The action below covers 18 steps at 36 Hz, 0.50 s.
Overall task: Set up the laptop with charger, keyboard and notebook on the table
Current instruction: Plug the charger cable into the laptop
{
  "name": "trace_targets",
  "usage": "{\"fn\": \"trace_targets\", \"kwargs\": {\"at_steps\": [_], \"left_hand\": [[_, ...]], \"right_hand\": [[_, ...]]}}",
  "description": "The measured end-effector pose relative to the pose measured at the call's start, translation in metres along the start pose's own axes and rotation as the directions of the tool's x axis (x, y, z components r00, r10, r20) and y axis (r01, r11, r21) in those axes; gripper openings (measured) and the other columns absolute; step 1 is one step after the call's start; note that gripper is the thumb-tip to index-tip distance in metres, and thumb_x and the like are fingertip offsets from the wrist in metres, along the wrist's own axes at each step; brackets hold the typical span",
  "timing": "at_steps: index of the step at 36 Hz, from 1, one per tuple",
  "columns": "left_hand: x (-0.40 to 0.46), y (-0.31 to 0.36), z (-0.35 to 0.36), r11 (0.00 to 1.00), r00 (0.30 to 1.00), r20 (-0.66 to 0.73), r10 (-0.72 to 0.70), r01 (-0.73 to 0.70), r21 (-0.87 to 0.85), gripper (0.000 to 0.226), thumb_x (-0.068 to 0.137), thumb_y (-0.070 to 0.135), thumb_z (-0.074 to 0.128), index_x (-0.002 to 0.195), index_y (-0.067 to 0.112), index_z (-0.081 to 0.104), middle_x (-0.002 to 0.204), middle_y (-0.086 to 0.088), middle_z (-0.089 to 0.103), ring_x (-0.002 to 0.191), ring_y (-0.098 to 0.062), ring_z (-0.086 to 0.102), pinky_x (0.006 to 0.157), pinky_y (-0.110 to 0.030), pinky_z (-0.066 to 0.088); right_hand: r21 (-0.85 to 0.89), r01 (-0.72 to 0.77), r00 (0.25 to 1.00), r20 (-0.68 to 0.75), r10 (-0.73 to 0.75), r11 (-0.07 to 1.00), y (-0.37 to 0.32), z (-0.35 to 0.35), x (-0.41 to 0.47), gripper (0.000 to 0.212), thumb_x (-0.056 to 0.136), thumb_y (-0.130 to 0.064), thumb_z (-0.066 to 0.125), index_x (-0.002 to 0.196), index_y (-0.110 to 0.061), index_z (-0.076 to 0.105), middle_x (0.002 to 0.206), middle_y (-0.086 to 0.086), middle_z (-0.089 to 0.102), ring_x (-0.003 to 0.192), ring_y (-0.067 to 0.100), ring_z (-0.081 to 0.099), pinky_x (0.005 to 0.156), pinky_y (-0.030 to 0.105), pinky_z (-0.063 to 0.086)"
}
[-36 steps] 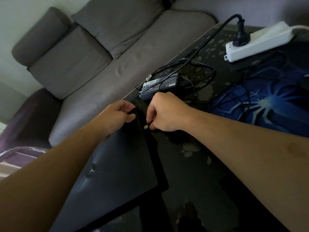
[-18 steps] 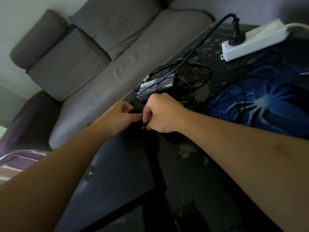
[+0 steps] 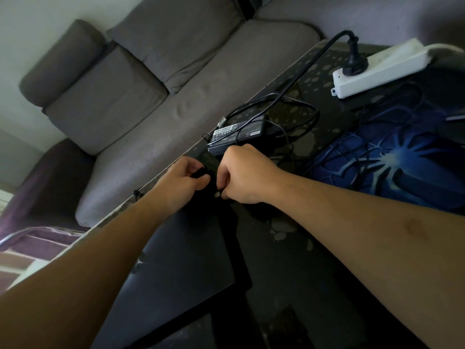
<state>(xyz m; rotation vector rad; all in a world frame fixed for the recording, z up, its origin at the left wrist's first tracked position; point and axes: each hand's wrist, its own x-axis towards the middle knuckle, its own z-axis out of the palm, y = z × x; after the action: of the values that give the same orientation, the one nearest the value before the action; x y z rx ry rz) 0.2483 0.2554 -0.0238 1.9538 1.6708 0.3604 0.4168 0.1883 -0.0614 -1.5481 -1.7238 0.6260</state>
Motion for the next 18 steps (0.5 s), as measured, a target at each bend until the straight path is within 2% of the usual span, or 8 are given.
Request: {"fn": "trace_targets", "kwargs": {"at_steps": [3, 6, 9, 11, 14, 18], "left_hand": [[0.007, -0.011, 0.002, 1.000, 1.000, -0.027, 0.012, -0.012, 0.000, 0.051, 0.053, 0.056, 0.072, 0.099, 0.036, 0.061, 0.123, -0.014, 0.062, 0.116, -0.035, 0.062, 0.106, -0.057, 0.048], [0.009, -0.015, 0.002, 0.999, 0.999, -0.030, 0.019, -0.020, -0.028, 0.053, 0.052, 0.058, 0.071, 0.099, 0.037, 0.062, 0.126, -0.015, 0.061, 0.118, -0.037, 0.061, 0.107, -0.058, 0.048], [0.009, -0.015, 0.001, 0.999, 0.999, -0.023, 0.035, -0.036, -0.027, 0.057, 0.051, 0.059, 0.070, 0.102, 0.034, 0.062, 0.127, -0.016, 0.061, 0.119, -0.037, 0.060, 0.108, -0.057, 0.048], [0.009, -0.014, 0.001, 0.999, 0.999, -0.013, 0.040, -0.040, -0.021, 0.060, 0.051, 0.059, 0.069, 0.104, 0.033, 0.062, 0.127, -0.016, 0.061, 0.118, -0.037, 0.060, 0.108, -0.056, 0.048], [0.009, -0.015, 0.001, 0.999, 0.999, -0.006, 0.043, -0.043, -0.020, 0.061, 0.051, 0.060, 0.070, 0.105, 0.032, 0.063, 0.127, -0.013, 0.062, 0.118, -0.035, 0.061, 0.108, -0.055, 0.048], [0.011, -0.018, 0.000, 0.999, 0.999, 0.006, 0.052, -0.052, 0.001, 0.059, 0.054, 0.062, 0.069, 0.107, 0.036, 0.061, 0.126, -0.009, 0.062, 0.118, -0.032, 0.061, 0.108, -0.056, 0.048]], "right_hand": [[-0.023, 0.015, 1.000, 0.001, -0.015, 1.000, -0.001, 0.000, 0.001, 0.012, 0.075, -0.017, 0.081, 0.079, -0.028, 0.081, 0.082, -0.004, 0.075, 0.088, 0.022, 0.073, 0.077, 0.039, 0.063], [-0.074, 0.047, 0.999, 0.013, -0.046, 0.996, -0.002, -0.001, 0.001, 0.015, 0.082, -0.016, 0.076, 0.087, -0.029, 0.082, 0.088, -0.003, 0.072, 0.092, 0.024, 0.071, 0.074, 0.038, 0.061], [-0.142, 0.043, 0.999, -0.006, -0.044, 0.989, 0.001, -0.009, 0.005, 0.013, 0.091, -0.021, 0.071, 0.098, -0.021, 0.081, 0.079, 0.001, 0.056, 0.092, 0.034, 0.068, 0.071, 0.036, 0.053], [-0.163, 0.049, 0.999, -0.010, -0.052, 0.985, 0.002, -0.011, 0.006, 0.014, 0.093, -0.022, 0.069, 0.102, -0.021, 0.080, 0.080, 0.003, 0.055, 0.093, 0.035, 0.068, 0.071, 0.035, 0.051], [-0.081, 0.086, 0.996, 0.046, -0.082, 0.993, 0.004, -0.013, 0.006, 0.015, 0.094, -0.019, 0.070, 0.105, -0.028, 0.077, 0.086, -0.004, 0.063, 0.091, 0.023, 0.066, 0.078, 0.038, 0.058], [-0.088, 0.115, 0.987, 0.123, -0.104, 0.990, 0.004, -0.015, 0.005, 0.015, 0.092, -0.013, 0.070, 0.094, -0.026, 0.078, 0.074, -0.011, 0.061, 0.074, 0.009, 0.062, 0.067, 0.030, 0.054]]}}
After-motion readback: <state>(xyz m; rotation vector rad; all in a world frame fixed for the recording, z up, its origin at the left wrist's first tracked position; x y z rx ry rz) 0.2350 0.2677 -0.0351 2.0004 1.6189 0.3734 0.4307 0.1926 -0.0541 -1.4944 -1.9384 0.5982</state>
